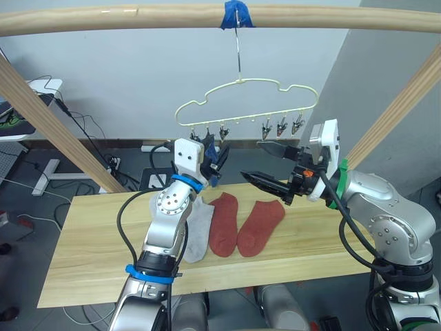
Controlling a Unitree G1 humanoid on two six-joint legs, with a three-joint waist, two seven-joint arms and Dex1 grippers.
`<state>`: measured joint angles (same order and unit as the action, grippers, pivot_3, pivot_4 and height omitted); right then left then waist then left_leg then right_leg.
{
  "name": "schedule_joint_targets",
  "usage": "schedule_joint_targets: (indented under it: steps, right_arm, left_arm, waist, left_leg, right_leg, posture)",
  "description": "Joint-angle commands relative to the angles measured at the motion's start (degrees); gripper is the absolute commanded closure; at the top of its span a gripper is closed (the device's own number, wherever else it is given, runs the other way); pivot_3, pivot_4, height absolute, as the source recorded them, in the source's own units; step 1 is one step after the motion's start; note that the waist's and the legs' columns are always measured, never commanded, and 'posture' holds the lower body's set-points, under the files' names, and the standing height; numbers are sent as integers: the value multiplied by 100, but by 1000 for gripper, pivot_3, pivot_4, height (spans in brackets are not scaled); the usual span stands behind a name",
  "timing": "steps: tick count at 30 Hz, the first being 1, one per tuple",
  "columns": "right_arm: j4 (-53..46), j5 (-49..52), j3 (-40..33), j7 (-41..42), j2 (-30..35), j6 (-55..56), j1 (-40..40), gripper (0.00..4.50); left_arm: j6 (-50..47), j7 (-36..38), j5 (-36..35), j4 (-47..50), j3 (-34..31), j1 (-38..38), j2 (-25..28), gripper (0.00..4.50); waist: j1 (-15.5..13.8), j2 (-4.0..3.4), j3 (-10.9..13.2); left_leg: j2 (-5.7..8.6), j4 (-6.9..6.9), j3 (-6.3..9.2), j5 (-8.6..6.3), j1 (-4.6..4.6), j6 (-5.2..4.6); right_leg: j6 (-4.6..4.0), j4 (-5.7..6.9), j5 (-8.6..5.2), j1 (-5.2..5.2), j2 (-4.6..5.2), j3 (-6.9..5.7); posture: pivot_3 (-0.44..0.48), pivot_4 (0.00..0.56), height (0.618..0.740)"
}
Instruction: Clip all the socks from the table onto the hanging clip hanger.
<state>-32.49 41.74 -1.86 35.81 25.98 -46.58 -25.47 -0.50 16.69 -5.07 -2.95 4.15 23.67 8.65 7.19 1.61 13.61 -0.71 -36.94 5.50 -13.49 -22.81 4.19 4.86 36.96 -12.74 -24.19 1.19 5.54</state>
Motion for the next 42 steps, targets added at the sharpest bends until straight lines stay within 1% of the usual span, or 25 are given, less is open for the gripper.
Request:
schedule_joint_targets:
  steps: [1, 6, 12, 18, 24, 34, 42]
  right_arm:
    - [-162, 96, -58, -49, 37, 116, -32, 0]
    - [-148, 38, -19, -53, 52, 163, 14, 0]
    - [-175, 60, -5, -80, 76, 164, 17, 0]
    - [-169, 29, 36, -84, 108, 233, 7, 0]
    - [-134, 10, 65, -59, 154, 283, -9, 0]
    - [-153, -57, 108, -67, 234, 360, 26, 0]
    - [-192, 11, 107, -121, 252, 306, -23, 0]
  left_arm:
    - [260, -70, 70, 181, -44, 38, -41, 2134]
    - [425, 140, 129, 309, 178, -100, -24, 2134]
    - [237, -4, 112, 192, 110, -80, -158, 2134]
    - [270, -40, 182, 36, 89, 21, -138, 2134]
    - [354, -241, 269, -195, 18, 176, -200, 2134]
    - [321, -292, 220, -174, -29, 36, -242, 2134]
    - [352, -348, 237, -270, -63, 126, -247, 2134]
  waist:
    - [16, 0, 0]
    - [70, 0, 0]
    - [84, 0, 0]
    - [88, 0, 0]
    - [89, 0, 0]
    - [94, 0, 0]
    - [95, 0, 0]
  left_leg:
    - [0, 0, 0, 0, 0, 0]
    - [0, 0, 0, 0, 0, 0]
    - [0, 0, 0, 0, 1, 0]
    - [0, 0, -1, 0, 0, 0]
    - [0, 0, 0, 0, 0, 0]
    - [0, 1, 0, 0, 0, 0]
    - [0, 1, -1, 0, 0, 0]
  right_leg:
    - [0, 0, 0, 0, 0, 0]
    - [0, -1, 0, 0, 0, 0]
    - [0, 1, 0, 0, 0, 0]
    - [0, 0, 0, 0, -1, 1]
    - [0, 0, 0, 0, -1, 0]
    - [1, -1, 0, 0, -1, 1]
    - [1, -1, 0, 0, -1, 1]
  posture:
    - [-197, 200, 740]
    - [-200, 202, 740]
    - [-206, 202, 740]
    - [-207, 199, 740]
    - [-210, 197, 740]
    - [-214, 189, 740]
    - [-217, 185, 740]
